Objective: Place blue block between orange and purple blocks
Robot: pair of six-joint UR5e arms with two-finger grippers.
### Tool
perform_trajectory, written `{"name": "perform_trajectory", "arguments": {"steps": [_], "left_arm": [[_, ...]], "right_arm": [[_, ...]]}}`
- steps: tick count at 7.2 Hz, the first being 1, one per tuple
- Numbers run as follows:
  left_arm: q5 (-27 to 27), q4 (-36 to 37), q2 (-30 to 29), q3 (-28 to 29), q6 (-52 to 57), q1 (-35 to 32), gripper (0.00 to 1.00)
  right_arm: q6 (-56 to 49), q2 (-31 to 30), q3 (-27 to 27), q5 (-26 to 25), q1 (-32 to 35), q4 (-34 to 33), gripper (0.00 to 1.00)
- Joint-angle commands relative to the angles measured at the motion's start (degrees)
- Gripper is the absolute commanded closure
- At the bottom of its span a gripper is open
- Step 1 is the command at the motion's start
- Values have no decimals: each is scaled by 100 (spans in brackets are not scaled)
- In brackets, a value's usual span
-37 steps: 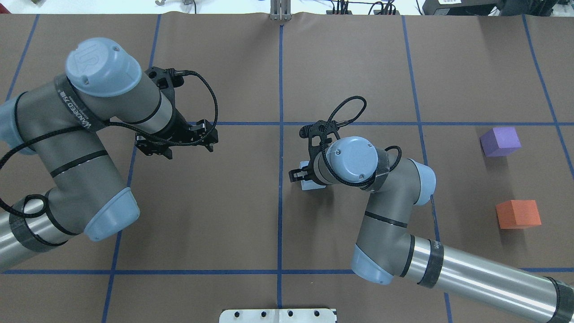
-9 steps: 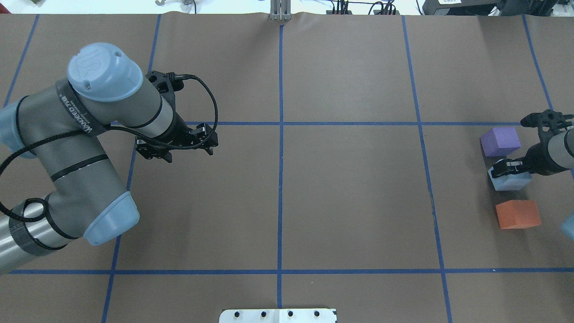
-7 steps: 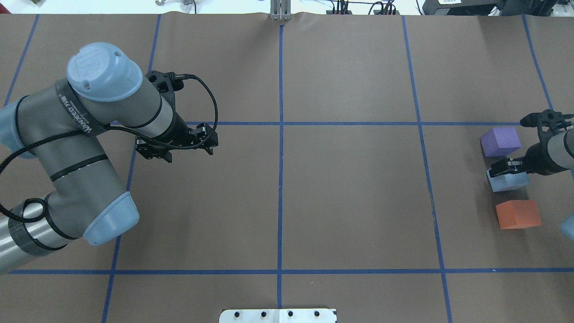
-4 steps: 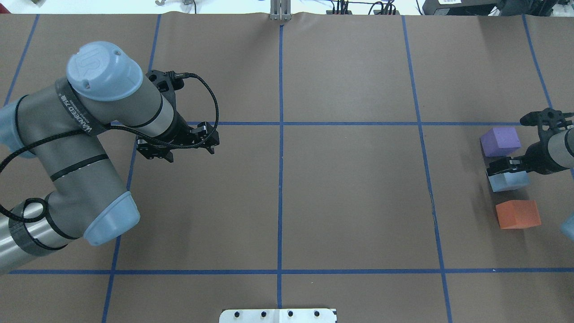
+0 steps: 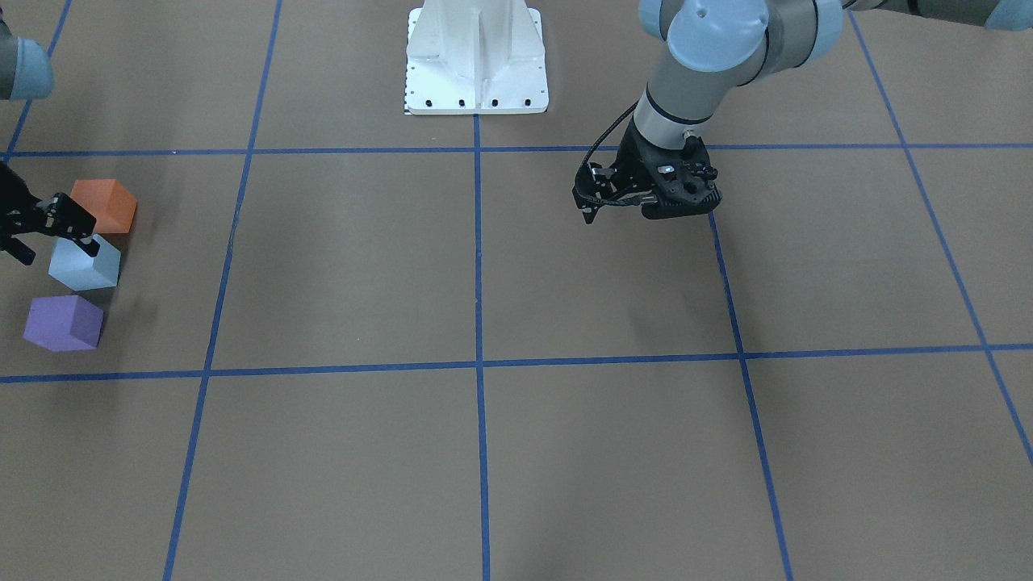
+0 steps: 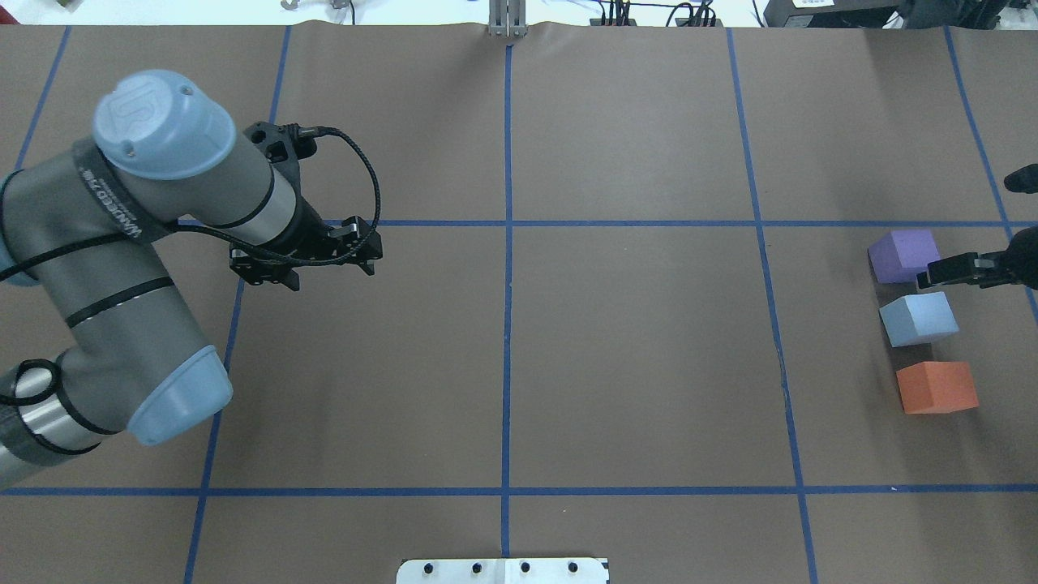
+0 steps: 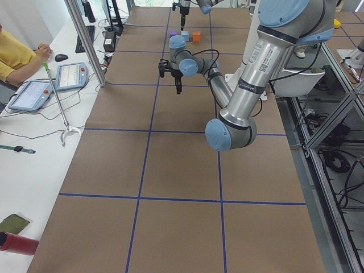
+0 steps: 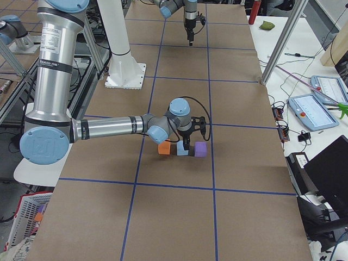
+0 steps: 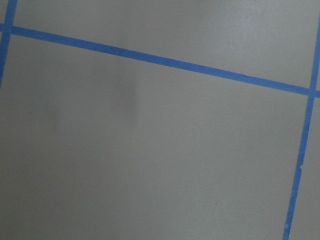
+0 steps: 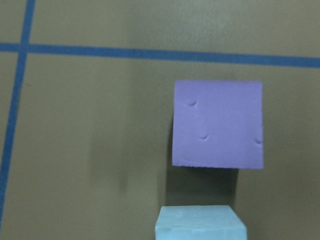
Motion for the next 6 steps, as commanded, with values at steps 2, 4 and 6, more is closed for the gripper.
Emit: {"name": "perform_trajectory", "arguments": {"steps": [2, 4, 6], "left_arm": [[-34, -10, 1579, -1191, 1577, -733, 0], [-740, -37, 2390, -1212, 3429, -1960, 0], [-1594, -54, 2797, -434, 5739, -3393, 0]], "right_arm": [[-1643, 51, 21, 682, 1304, -1062, 0], [-3060, 410, 64, 754, 2069, -2371, 0], [-3671, 534, 13, 824, 2292, -2922, 0]]}}
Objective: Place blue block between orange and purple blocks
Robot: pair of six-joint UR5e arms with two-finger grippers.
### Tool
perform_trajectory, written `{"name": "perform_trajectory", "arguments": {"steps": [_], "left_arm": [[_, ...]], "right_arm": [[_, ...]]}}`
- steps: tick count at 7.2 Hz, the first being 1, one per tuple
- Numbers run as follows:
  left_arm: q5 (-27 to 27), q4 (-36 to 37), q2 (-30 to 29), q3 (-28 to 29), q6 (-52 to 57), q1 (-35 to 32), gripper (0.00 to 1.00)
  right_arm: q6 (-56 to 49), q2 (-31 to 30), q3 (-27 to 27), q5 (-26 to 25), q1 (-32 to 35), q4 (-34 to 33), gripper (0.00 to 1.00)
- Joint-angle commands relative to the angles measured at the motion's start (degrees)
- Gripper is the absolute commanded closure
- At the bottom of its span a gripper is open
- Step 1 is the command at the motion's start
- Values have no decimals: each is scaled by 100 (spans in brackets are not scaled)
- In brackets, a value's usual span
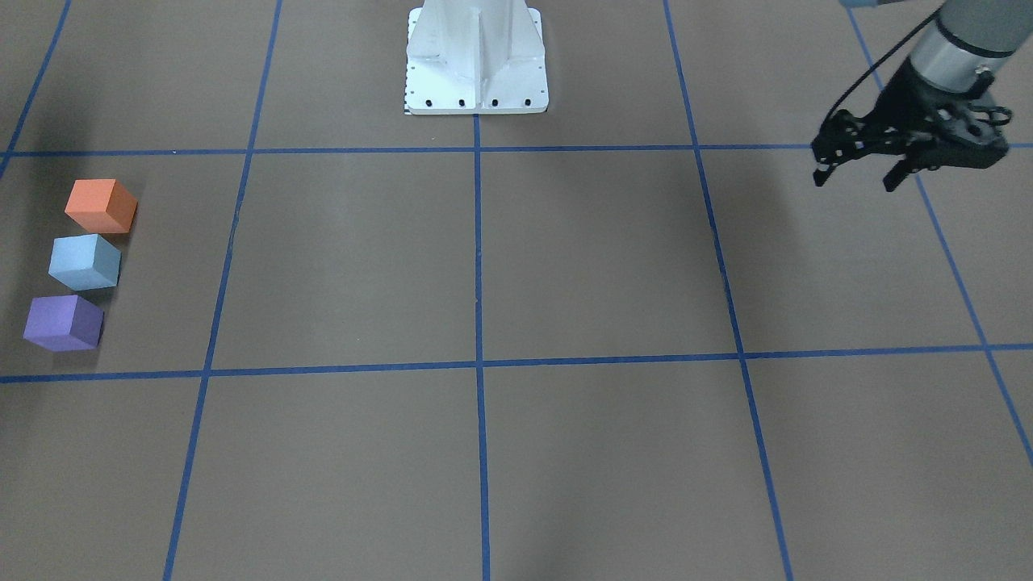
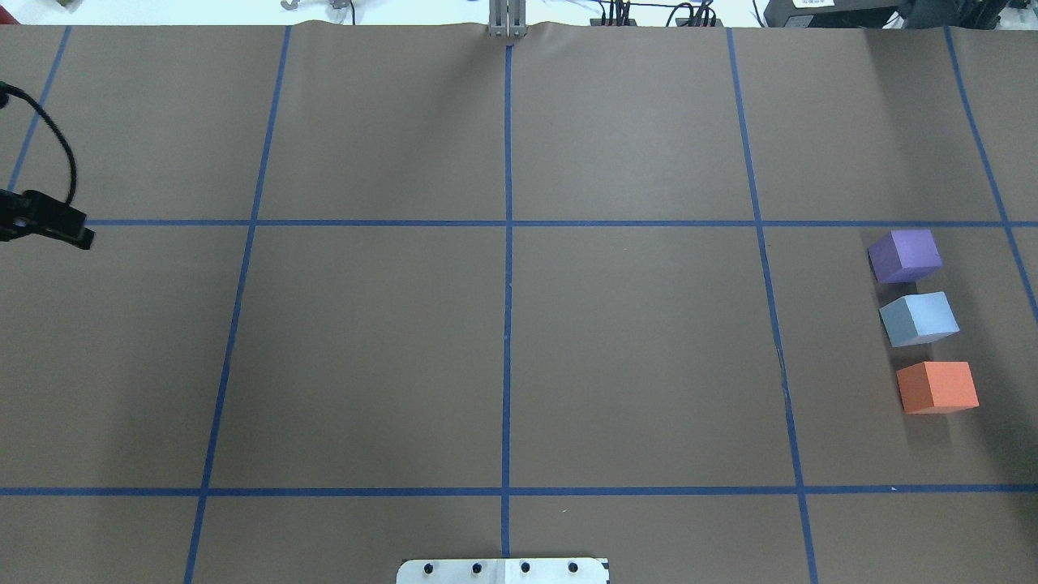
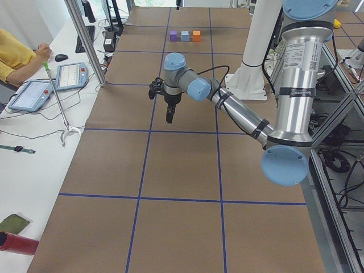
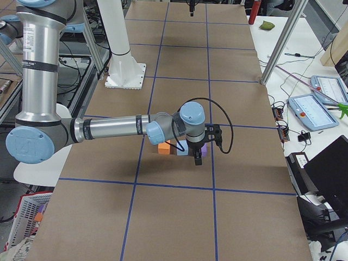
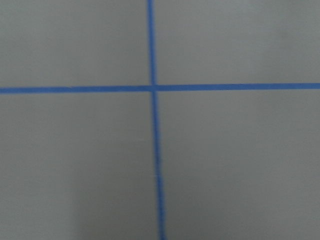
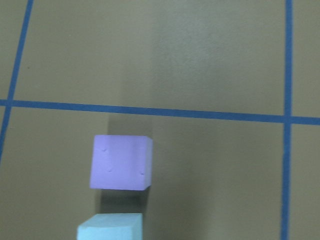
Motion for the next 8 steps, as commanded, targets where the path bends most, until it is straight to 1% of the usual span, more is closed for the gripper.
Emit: {"name": "perform_trajectory", "arguments": {"steps": [1, 2, 3, 4, 5, 6, 8], "left_arm": [[-838, -7, 241, 1170, 2529, -1621, 0], [-850, -16, 128, 1925, 3628, -2133, 0], [-833, -24, -13, 2281, 3926, -2312, 0], [-798, -24, -14, 2389, 3937, -2358, 0], [-797, 2, -31, 2468, 3911, -2358, 0], [-788, 2, -32, 2469, 3842, -2358, 0], [-780, 2, -49, 2504, 3552, -2358, 0]], "right_arm": [[-382, 46, 0, 32, 231, -354, 0], [-382, -15, 18, 41, 284, -346, 0], [-417, -164, 18, 41, 380, -337, 0], [-731, -339, 18, 163, 520, -345, 0], [-769, -445, 44, 286, 565, -346, 0], [-769, -455, 114, 279, 565, -354, 0], [-769, -385, 158, 95, 338, -511, 0]]}}
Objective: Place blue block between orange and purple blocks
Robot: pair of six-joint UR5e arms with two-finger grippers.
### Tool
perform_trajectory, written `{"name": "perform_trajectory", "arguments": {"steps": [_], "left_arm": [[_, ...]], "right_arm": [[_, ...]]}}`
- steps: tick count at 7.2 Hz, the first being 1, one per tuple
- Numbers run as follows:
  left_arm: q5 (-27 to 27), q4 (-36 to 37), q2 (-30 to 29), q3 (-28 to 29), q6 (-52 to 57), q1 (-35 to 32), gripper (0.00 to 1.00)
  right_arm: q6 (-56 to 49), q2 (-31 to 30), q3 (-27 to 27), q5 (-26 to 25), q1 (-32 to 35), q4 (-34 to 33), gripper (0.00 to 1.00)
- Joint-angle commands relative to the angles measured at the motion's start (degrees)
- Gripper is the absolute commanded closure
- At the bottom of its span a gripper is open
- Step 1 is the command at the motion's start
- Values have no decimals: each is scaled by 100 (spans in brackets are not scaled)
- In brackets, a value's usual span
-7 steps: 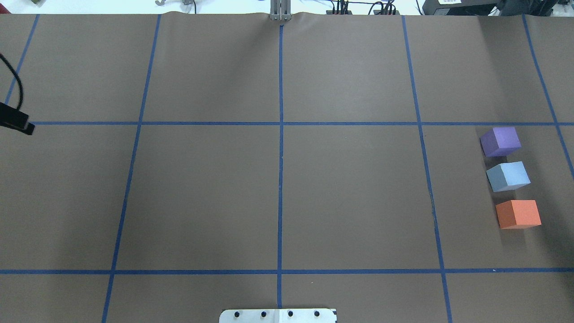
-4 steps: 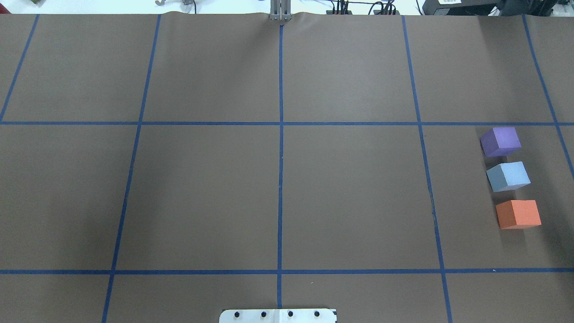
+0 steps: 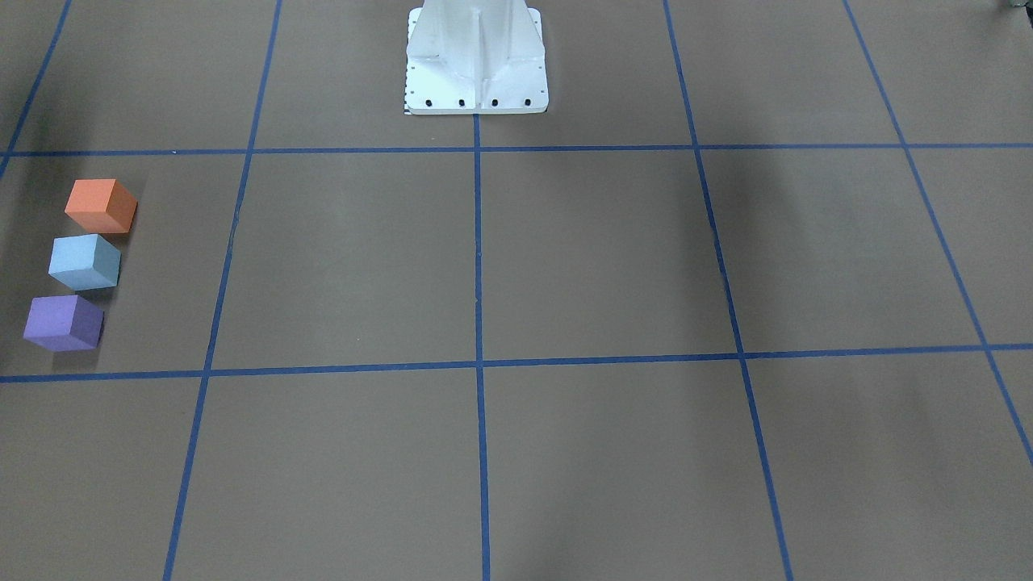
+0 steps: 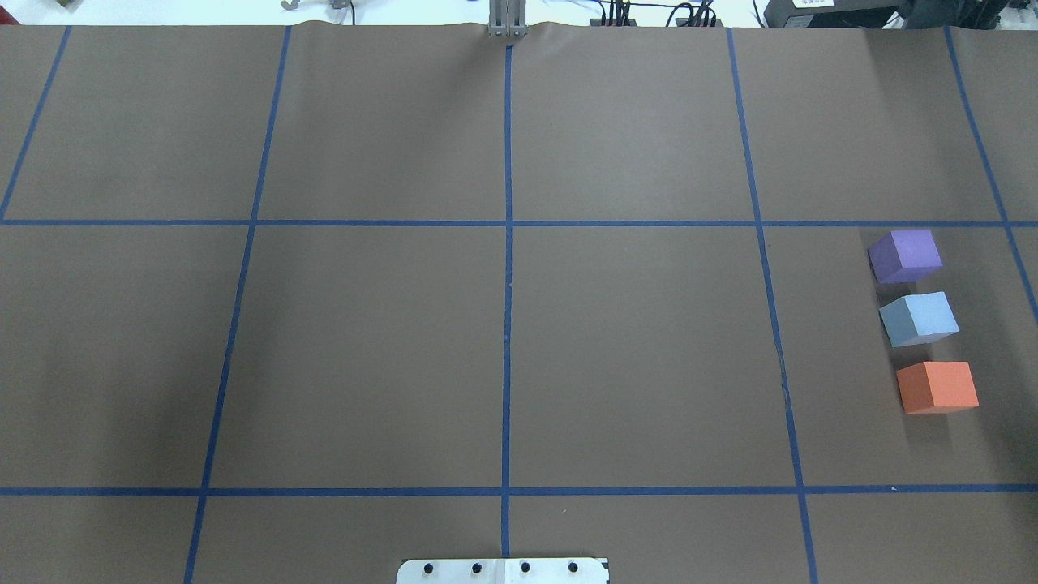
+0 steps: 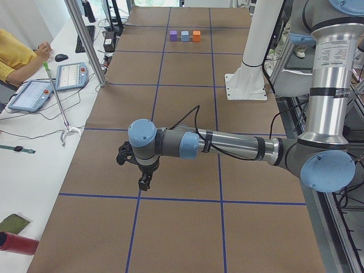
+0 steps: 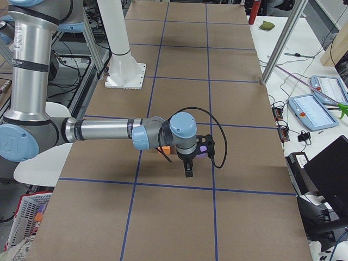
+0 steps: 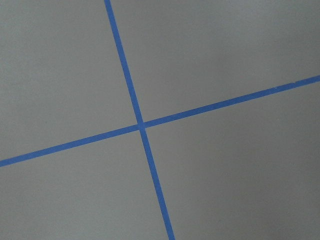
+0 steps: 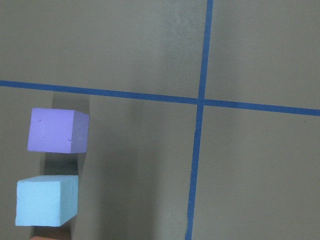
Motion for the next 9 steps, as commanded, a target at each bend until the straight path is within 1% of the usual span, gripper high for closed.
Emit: {"name": "perform_trajectory", "arguments": {"steps": [1, 2, 3, 9], "left_arm": [[0, 6, -47, 97, -185, -4, 0], [-18, 7, -3, 55, -176, -4, 0], [-9, -2, 32, 106, -176, -4, 0], [8, -2, 85, 142, -159, -13, 0]], "right_arm": [[-24, 202, 63, -110, -61, -459, 0], [-33, 377, 133, -206, -226, -732, 0], [-216, 405, 151, -416, -184, -822, 0], [-613, 98, 11, -427, -219, -832, 0]]}}
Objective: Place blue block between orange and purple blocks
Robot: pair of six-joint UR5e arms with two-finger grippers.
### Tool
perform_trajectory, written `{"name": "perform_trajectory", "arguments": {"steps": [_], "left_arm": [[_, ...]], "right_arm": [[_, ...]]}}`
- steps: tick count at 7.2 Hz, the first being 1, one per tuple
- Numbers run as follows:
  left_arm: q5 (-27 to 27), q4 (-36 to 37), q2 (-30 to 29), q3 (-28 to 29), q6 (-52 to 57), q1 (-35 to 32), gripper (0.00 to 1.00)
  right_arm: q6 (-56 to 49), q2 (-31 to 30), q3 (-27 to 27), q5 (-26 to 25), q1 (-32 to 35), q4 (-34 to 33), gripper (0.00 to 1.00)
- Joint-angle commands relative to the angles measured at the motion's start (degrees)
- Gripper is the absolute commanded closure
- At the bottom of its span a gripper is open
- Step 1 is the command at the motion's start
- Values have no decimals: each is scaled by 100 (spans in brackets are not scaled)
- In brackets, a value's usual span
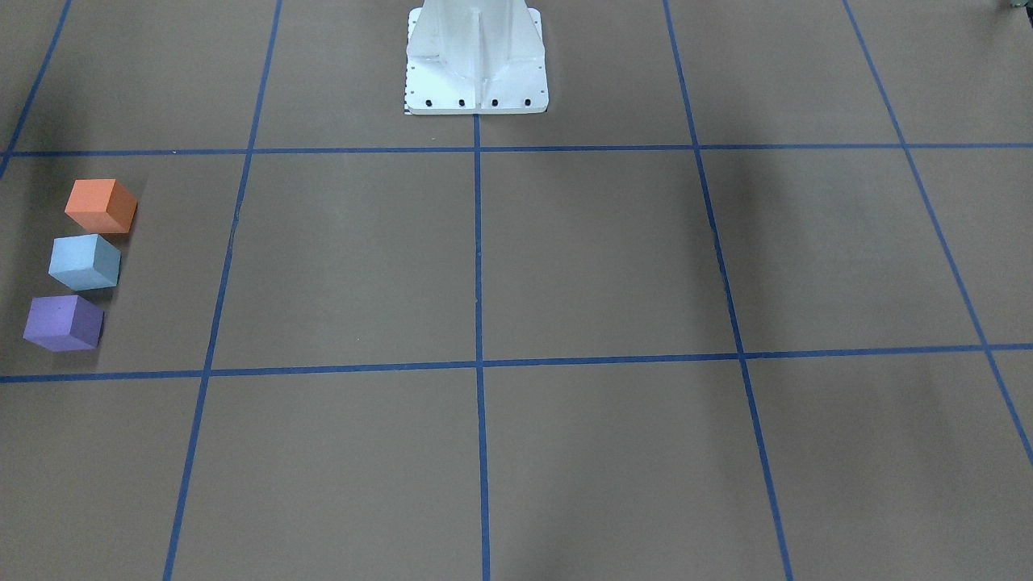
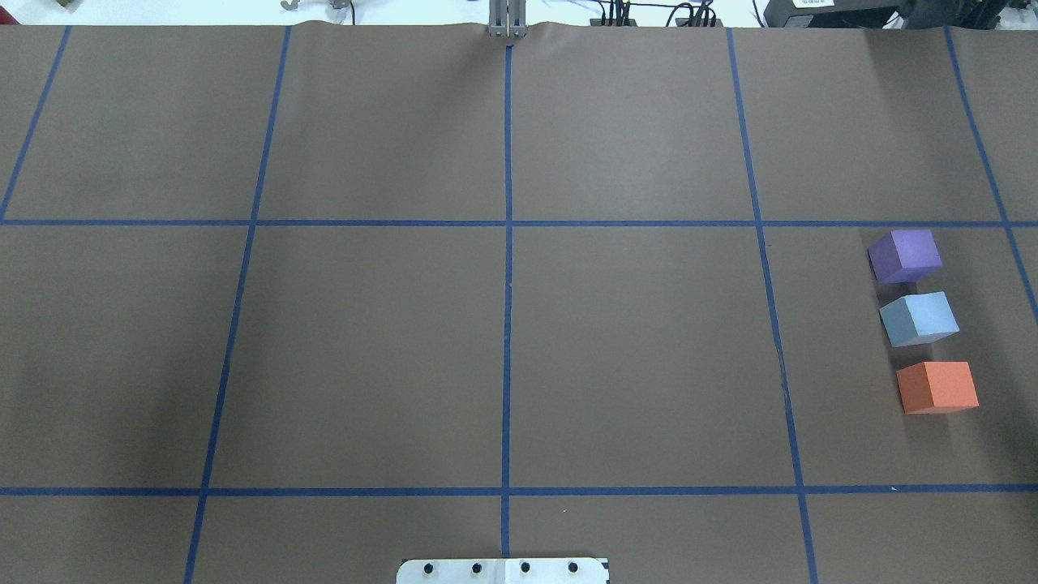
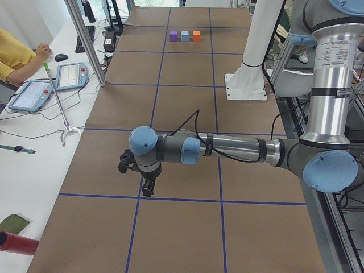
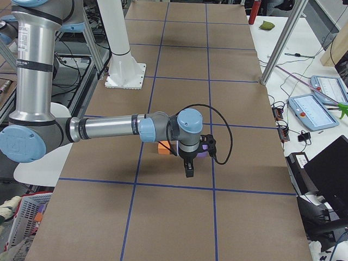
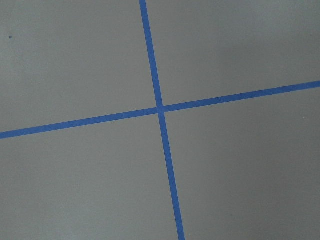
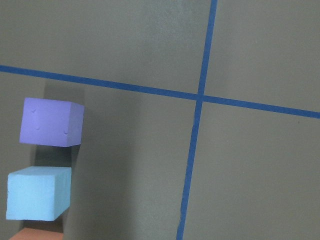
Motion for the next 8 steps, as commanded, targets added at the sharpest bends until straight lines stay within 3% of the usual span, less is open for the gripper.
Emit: {"name": "perform_trajectory", "arguments": {"steps": [1, 8], "left_arm": [[1, 1, 12, -2, 15, 0, 0], [36, -8, 135, 42, -107, 0, 0]], "right_arm": [[-49, -53, -62, 8, 0, -2, 0], [-49, -36, -27, 26, 0, 7, 0]]}}
